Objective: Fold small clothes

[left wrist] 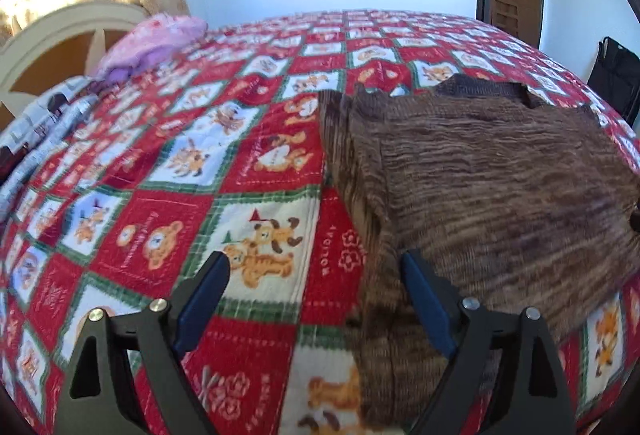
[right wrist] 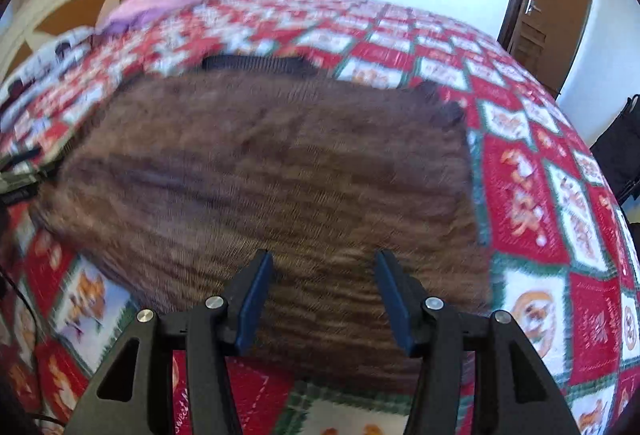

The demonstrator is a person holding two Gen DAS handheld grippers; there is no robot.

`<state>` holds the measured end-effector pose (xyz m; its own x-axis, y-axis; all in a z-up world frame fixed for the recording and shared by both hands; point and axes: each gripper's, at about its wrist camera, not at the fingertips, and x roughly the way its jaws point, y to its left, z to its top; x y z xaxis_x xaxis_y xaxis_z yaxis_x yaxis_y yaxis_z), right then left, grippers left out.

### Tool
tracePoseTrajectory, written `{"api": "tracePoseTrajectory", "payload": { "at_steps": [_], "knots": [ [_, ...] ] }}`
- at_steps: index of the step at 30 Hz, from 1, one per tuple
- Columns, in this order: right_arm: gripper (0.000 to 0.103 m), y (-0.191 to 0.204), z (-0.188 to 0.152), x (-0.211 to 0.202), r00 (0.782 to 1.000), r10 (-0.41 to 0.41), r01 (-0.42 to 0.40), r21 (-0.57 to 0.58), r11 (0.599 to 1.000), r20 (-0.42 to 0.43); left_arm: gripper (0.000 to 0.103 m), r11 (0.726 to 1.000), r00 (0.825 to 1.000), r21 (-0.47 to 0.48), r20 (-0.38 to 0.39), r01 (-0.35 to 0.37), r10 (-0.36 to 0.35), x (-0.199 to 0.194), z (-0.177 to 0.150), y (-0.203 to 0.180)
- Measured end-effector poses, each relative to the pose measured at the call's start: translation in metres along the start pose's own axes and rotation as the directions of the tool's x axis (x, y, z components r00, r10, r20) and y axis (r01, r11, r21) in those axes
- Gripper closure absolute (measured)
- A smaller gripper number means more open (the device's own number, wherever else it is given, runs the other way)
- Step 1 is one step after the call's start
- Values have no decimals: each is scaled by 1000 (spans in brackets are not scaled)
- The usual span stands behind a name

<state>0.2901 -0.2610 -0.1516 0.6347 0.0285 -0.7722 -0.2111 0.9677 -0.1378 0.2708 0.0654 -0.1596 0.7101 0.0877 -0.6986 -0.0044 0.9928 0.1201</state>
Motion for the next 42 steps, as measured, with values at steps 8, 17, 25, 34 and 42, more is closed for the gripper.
{"api": "tracePoseTrajectory", "payload": {
  "at_steps": [8, 17, 25, 34, 42],
  "knots": [
    [48, -1, -10, -10, 999, 2, -1, 9, 1000, -39, 5, 998, 997, -49, -59, 40, -42, 5, -7, 20],
    [47, -17, -26, -32, 998, 37, -42, 115, 993, 46, 1, 995, 996, -75, -63, 61, -66, -3, -25, 28],
    [47, -20, -27, -39, 1000, -17, 17, 108, 994, -1, 1, 995, 998, -79, -1, 62, -62, -23, -27, 36],
    [47, 90, 2, -45, 988, 143, -135, -117, 984, 56, 1, 995, 999, -94, 48, 16, -11, -37, -24, 69],
    [47, 175, 7, -30, 979, 190, -161, -300, 940, 68, 1, 995, 1000, -98, -4, 2, -2, -28, -35, 87]
  ]
}}
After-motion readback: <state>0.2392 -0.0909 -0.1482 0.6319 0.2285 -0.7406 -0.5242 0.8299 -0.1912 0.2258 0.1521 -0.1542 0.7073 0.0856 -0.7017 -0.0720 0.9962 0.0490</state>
